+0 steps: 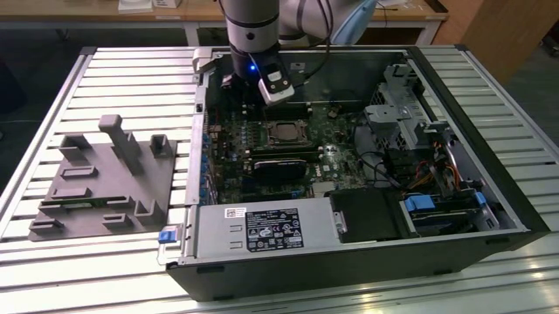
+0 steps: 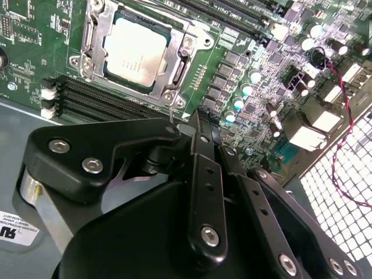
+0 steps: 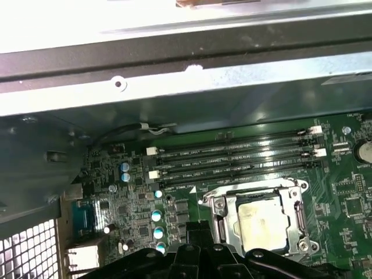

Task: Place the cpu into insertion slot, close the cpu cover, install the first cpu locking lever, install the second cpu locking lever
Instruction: 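Install the first cpu locking lever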

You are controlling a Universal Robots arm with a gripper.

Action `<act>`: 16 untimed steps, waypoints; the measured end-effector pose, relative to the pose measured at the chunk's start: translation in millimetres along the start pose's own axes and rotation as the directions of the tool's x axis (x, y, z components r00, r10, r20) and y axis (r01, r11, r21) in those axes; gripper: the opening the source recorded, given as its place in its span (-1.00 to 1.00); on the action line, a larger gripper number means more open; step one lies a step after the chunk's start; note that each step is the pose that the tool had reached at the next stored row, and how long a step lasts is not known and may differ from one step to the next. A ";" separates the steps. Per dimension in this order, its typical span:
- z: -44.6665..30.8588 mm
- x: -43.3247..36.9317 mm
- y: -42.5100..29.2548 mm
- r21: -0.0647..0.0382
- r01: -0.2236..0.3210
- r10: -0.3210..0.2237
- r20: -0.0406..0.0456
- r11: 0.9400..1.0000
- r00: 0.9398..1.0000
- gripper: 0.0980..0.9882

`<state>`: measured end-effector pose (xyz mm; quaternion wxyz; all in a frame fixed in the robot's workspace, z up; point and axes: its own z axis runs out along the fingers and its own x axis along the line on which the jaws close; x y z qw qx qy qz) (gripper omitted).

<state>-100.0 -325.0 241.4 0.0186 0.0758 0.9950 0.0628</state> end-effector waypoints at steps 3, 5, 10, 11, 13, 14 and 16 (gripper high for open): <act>0.0 0.3 -0.2 -0.018 -0.001 0.001 -0.003 1.000 1.000 -0.98; 0.0 0.9 -0.3 -0.033 -0.001 0.001 -0.005 0.999 1.000 -0.98; -0.1 2.6 -0.7 -0.049 -0.002 0.001 -0.008 0.999 1.000 -0.98; 0.0 2.9 -0.8 -0.055 -0.002 0.002 -0.008 0.999 1.000 -0.98; 0.1 3.7 -1.0 -0.067 -0.003 0.002 -0.010 0.998 1.000 -0.98; 0.1 3.9 -1.2 -0.074 -0.003 0.002 -0.011 0.997 1.000 -0.98; 0.2 4.7 -1.4 -0.084 -0.003 0.002 -0.013 0.996 1.000 -0.98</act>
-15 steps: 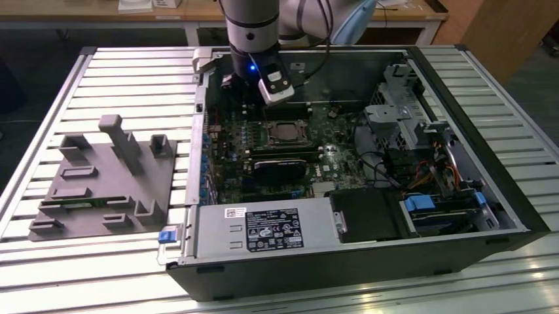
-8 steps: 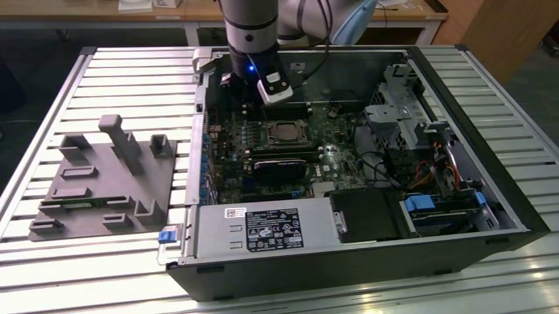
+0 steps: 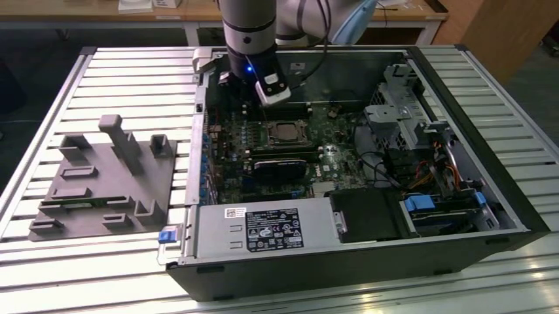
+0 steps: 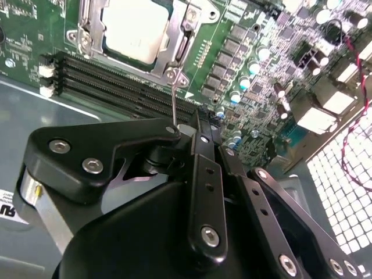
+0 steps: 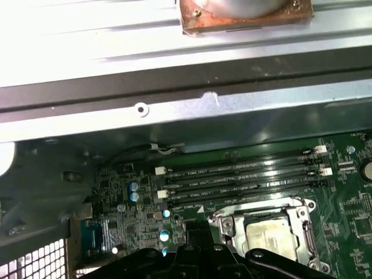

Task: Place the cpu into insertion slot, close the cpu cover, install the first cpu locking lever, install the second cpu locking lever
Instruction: 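Install the first cpu locking lever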

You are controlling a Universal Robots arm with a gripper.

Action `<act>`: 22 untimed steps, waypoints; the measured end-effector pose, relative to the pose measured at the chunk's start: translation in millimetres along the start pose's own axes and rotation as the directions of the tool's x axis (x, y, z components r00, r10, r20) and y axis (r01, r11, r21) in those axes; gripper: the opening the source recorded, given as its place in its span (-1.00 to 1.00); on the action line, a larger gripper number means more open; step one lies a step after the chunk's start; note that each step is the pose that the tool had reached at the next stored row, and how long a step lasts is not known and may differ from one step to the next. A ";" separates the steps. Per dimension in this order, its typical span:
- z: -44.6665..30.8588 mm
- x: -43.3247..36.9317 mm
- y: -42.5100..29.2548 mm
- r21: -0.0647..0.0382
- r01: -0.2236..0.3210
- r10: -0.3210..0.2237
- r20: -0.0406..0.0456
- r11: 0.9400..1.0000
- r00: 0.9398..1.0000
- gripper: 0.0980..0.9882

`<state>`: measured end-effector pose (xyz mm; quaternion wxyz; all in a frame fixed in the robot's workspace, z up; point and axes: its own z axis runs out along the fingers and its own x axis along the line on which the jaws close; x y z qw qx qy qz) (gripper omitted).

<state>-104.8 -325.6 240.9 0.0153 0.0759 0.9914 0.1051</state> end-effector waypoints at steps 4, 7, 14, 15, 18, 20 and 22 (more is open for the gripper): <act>0.3 1.5 -0.6 -0.023 -0.001 0.000 -0.003 1.000 1.000 -0.98; 0.4 1.9 -0.9 -0.047 -0.002 0.001 -0.007 0.999 1.000 -0.98; 0.5 2.2 -1.3 -0.078 -0.003 0.002 -0.012 0.997 1.000 -0.98; 0.5 2.2 -1.3 -0.078 -0.003 0.002 -0.012 0.997 1.000 -0.98; 0.5 1.2 -1.2 -0.078 -0.003 0.002 -0.012 0.997 1.000 -0.98; 0.6 -0.8 -0.8 -0.078 -0.003 0.002 -0.012 0.997 1.000 -0.98; 0.7 -3.7 -0.4 -0.078 -0.003 0.002 -0.012 0.997 1.000 -0.98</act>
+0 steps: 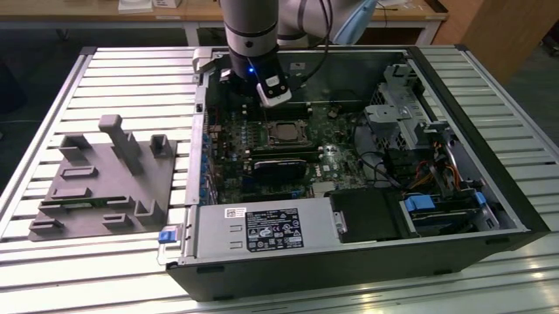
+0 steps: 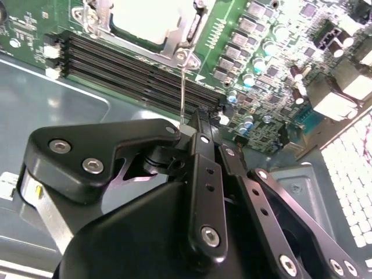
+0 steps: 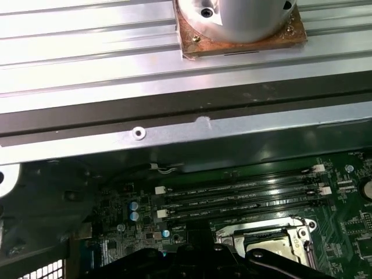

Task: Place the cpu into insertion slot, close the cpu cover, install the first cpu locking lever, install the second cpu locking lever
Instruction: 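Install the first cpu locking lever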

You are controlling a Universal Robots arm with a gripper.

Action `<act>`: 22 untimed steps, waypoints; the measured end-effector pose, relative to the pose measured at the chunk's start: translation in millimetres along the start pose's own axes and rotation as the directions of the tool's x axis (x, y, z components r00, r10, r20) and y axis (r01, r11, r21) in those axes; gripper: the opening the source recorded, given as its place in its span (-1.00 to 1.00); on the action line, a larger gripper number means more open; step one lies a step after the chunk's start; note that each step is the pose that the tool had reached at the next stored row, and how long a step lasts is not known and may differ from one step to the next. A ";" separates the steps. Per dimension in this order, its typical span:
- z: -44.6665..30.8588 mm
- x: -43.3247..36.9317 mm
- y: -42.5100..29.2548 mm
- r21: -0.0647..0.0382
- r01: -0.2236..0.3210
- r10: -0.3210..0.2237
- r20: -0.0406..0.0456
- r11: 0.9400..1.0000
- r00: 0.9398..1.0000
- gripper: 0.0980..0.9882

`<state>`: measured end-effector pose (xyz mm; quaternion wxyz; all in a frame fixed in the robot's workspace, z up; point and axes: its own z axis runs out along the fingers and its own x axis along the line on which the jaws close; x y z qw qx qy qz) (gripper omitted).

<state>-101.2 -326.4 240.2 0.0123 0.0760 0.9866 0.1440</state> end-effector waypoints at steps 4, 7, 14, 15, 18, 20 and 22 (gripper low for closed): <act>0.3 -6.8 1.0 0.000 0.000 0.000 0.000 1.000 1.000 -0.98; 0.5 -11.6 1.7 0.000 0.000 0.000 0.000 1.000 1.000 -0.98; 1.1 -24.0 3.5 0.000 0.000 0.000 0.000 1.000 1.000 -0.98; 1.2 -25.9 3.8 0.000 0.000 0.000 0.000 1.000 1.000 -0.98; 1.6 -33.6 5.0 0.000 0.000 0.000 0.000 1.000 1.000 -0.98; 1.8 -38.8 5.8 0.000 0.000 0.000 0.000 1.000 1.000 -0.98; 2.0 -43.7 6.5 0.000 0.000 0.000 0.000 1.000 1.000 -0.98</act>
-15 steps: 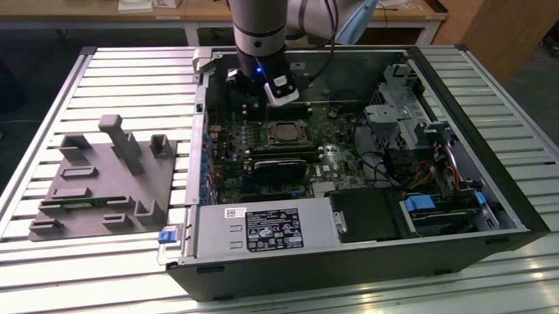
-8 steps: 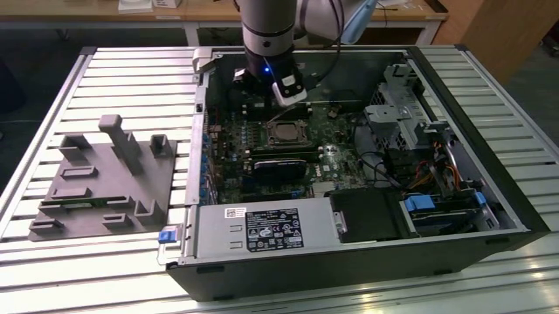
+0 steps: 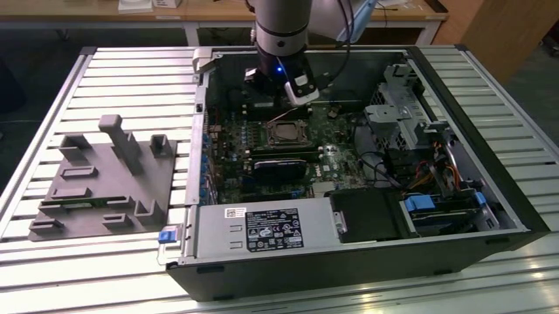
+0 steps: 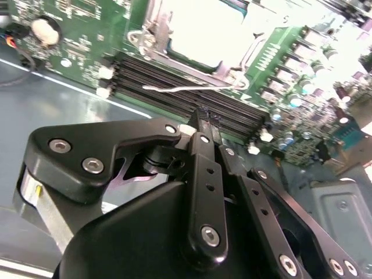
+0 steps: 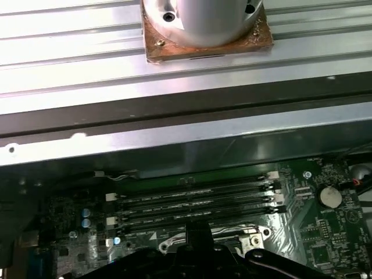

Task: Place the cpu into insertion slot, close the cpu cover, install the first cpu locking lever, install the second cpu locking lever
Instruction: 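Install the first cpu locking lever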

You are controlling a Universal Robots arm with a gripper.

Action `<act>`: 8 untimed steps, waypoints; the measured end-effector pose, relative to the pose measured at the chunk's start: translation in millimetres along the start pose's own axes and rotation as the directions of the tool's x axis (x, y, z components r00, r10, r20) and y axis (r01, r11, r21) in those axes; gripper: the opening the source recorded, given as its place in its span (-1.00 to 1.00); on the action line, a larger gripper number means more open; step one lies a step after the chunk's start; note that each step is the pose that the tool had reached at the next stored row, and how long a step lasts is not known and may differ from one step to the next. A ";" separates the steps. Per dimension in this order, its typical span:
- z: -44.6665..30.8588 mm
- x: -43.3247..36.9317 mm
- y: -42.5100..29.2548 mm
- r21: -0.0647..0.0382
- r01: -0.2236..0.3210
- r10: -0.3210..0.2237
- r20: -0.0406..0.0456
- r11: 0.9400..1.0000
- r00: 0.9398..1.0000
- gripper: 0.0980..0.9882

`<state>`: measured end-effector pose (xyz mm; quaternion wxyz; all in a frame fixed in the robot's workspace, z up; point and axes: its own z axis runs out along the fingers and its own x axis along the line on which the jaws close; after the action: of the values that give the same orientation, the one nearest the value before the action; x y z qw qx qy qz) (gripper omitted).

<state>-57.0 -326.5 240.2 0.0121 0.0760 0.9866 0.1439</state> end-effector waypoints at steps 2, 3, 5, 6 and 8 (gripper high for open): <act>0.2 -5.1 0.8 0.000 0.000 0.000 0.000 1.000 1.000 -0.98; 0.3 -7.5 1.1 0.000 0.000 0.000 0.000 1.000 1.000 -0.98; 0.5 -11.9 1.7 0.000 0.000 0.000 0.000 1.000 1.000 -0.98; 0.6 -13.6 2.0 0.000 0.000 0.000 0.000 1.000 1.000 -0.98; 0.7 -14.7 2.1 0.000 0.000 0.000 0.000 1.000 1.000 -0.98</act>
<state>-42.1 -326.5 240.2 0.0120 0.0761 0.9866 0.1440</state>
